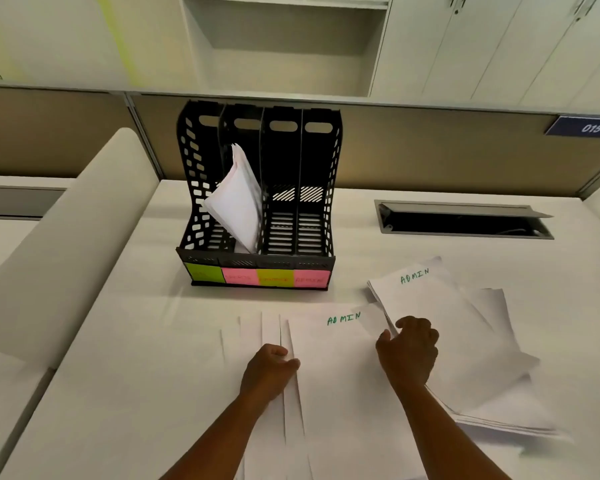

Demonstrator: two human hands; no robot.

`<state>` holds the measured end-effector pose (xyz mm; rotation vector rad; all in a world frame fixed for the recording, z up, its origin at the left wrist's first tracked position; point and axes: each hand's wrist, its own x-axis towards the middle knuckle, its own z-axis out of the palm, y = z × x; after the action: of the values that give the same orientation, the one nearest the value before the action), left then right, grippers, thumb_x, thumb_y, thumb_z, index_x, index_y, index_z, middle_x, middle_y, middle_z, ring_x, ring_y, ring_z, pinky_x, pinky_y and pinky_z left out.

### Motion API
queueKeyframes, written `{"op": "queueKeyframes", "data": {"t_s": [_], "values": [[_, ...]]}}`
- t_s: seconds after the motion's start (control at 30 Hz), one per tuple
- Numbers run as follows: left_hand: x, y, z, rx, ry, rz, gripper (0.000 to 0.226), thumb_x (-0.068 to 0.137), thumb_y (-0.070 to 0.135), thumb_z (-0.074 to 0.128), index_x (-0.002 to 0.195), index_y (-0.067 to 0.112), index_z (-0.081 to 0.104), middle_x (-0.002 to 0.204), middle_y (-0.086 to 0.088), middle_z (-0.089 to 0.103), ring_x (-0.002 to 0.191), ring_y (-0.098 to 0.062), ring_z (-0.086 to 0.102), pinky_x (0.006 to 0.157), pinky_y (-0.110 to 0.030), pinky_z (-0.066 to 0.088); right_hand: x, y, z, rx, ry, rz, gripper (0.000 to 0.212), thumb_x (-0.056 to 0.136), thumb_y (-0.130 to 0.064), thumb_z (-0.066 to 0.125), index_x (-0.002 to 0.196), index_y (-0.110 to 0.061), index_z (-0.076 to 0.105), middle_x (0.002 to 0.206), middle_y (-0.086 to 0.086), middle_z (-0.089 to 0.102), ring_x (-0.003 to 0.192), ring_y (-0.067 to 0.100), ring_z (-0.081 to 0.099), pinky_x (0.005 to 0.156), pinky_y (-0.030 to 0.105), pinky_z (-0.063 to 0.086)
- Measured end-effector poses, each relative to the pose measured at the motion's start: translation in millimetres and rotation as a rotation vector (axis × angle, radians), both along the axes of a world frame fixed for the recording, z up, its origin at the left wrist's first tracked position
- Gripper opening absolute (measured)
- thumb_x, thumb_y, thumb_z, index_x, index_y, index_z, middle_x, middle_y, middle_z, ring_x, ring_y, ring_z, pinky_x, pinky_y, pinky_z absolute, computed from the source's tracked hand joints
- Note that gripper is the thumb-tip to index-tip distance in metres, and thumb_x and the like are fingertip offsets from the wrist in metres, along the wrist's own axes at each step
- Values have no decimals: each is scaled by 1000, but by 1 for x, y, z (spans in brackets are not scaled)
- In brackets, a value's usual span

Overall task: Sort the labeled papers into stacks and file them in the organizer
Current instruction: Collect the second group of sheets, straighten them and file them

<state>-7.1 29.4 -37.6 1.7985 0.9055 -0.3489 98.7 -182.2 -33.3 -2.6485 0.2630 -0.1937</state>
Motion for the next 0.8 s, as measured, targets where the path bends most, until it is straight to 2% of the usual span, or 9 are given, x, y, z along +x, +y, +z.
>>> {"op": "queueKeyframes", "data": {"t_s": [0.17, 0.33, 0.47, 0.57, 0.63, 0.73, 0.8], "values": [[3, -10, -2, 22, 46, -46, 43, 67, 43, 70, 105, 25, 59, 95, 2, 70, 85, -17, 69, 81, -32, 57, 11, -23, 3, -63, 172, -19, 37, 74, -18, 66, 109, -8, 58, 110, 9, 55, 107, 32, 49, 80, 41, 43], [1, -18, -3, -22, 35, -125, 20, 80, 39, 70, 92, 22, 68, 86, 0, 73, 77, -15, 66, 66, -26, 51, 21, -34, 6, -128, 297, 33, 37, 81, -26, 62, 112, -9, 51, 110, 9, 51, 105, 29, 54, 80, 38, 47], [-1, -21, -9, 32, 63, -157, 31, 85, 39, 64, 84, 9, 69, 84, -10, 72, 71, -17, 63, 66, -27, 49, 26, -37, 4, -243, 336, 131, 34, 86, -35, 58, 112, -14, 53, 111, 6, 51, 106, 26, 53, 77, 36, 47], [-1, -17, -8, 99, 92, -133, 28, 88, 38, 60, 79, 12, 63, 81, -5, 69, 74, -19, 65, 69, -29, 51, 27, -36, 4, -301, 326, 188, 21, 87, -21, 50, 104, -13, 59, 107, 5, 52, 101, 23, 53, 75, 33, 46], [-1, -10, -6, 188, 97, -117, 29, 89, 37, 58, 73, 14, 55, 73, -3, 62, 67, -18, 58, 63, -27, 46, 27, -35, 6, -335, 317, 204, 22, 85, -12, 46, 99, -11, 63, 103, 5, 54, 95, 23, 54, 74, 32, 47], [-1, 1, -5, 288, 77, -72, 31, 88, 35, 59, 66, 16, 48, 64, 1, 55, 61, -17, 52, 60, -27, 41, 28, -29, 14, -345, 308, 202, 23, 83, -8, 46, 95, -10, 66, 94, 4, 56, 81, 21, 57, 69, 29, 46], [1, 6, -3, 343, 63, -78, 23, 89, 35, 59, 74, 19, 52, 73, 3, 59, 69, -17, 56, 67, -28, 45, 30, -22, 22, -337, 315, 202, 20, 83, -10, 49, 93, -11, 65, 89, 2, 57, 78, 21, 60, 64, 26, 42]]}}
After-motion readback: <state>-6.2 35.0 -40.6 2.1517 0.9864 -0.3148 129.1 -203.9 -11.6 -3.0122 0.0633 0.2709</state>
